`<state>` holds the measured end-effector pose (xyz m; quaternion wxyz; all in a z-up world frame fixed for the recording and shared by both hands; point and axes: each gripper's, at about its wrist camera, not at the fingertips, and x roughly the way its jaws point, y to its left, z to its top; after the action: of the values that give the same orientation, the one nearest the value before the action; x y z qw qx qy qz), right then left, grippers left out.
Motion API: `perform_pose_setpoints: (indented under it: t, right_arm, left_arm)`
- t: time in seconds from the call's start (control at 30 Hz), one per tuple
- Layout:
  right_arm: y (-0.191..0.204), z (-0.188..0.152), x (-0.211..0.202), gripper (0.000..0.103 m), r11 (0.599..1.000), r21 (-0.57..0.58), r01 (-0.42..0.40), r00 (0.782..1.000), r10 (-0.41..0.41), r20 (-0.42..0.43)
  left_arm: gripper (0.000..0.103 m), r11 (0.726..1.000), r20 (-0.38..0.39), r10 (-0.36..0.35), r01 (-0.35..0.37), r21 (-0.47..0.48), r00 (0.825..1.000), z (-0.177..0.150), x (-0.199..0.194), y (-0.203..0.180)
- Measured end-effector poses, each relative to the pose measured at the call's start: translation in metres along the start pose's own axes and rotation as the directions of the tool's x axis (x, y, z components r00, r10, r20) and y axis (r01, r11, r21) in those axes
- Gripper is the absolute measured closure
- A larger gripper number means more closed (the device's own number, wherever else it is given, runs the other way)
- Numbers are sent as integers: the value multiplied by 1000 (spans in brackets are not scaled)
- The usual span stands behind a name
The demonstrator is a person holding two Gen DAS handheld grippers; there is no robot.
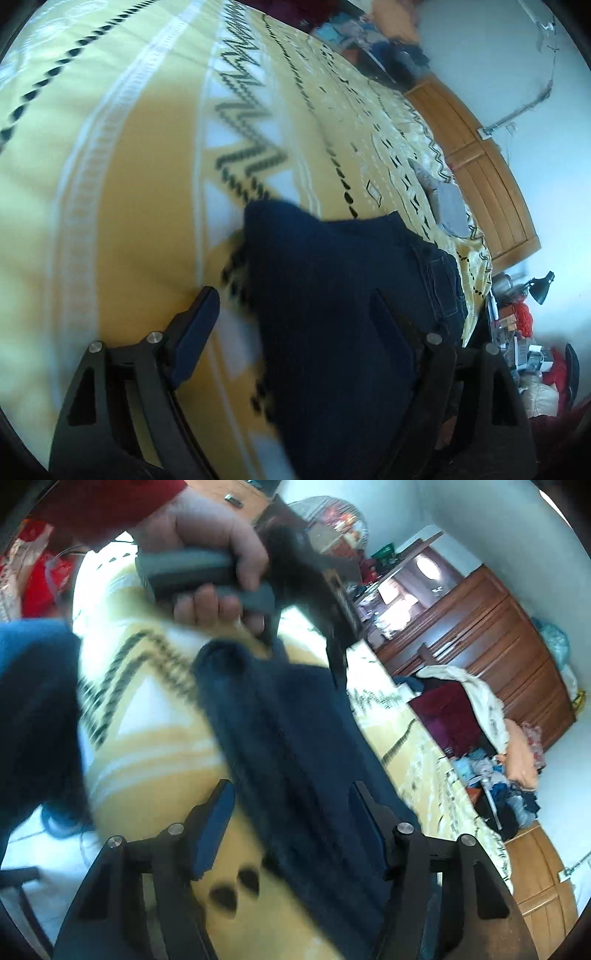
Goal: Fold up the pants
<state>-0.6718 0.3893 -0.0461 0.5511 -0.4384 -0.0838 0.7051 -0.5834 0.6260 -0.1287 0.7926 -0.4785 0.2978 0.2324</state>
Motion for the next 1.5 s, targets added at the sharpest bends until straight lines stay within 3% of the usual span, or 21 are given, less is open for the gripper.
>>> perform_pose_setpoints:
  t: [0.13, 0.33, 0.5, 0.67, 0.9, 1.0, 1.17, 1.27, 1.5]
  right_arm:
    - [3, 20, 23, 39, 1000, -1, 14, 1000, -14, -2]
    - [4, 45, 54, 40, 999, 41, 1, 1000, -1, -1]
    - [-2, 46, 66, 40, 994, 107, -32, 999, 33, -6]
    - [3, 47, 60, 39, 993, 115, -22, 1000, 23, -12]
    - [-3, 50, 64, 24, 989, 151, -3, 999, 9, -40]
    - [-5, 51, 63, 24, 989, 146, 0, 999, 6, -42]
    - [3, 54, 50, 37, 995, 84, 50, 999, -50, -6]
    - [7, 52, 47, 44, 996, 82, 43, 999, -43, -1]
    - [6, 61, 57, 46, 996, 86, 17, 1000, -16, -11]
  left_arm:
    - [19, 1000, 12, -7, 7, 31, 1000, 7, 6, 3]
    - [18, 976, 49, 162, -168, 140, 986, 0, 5, -11]
    - [18, 966, 51, 194, -200, 166, 980, -4, 1, -9]
    - [18, 966, 53, 190, -196, 167, 980, -3, 0, -8]
    - [17, 969, 54, 180, -186, 162, 982, -2, 1, -9]
    - [17, 974, 55, 163, -170, 152, 985, -2, -1, -6]
    - [16, 979, 58, 140, -147, 138, 988, -2, -3, -5]
    - [16, 983, 47, 123, -128, 133, 991, -1, -6, -4]
    - [22, 987, 12, 90, -91, 135, 996, 5, -4, 1]
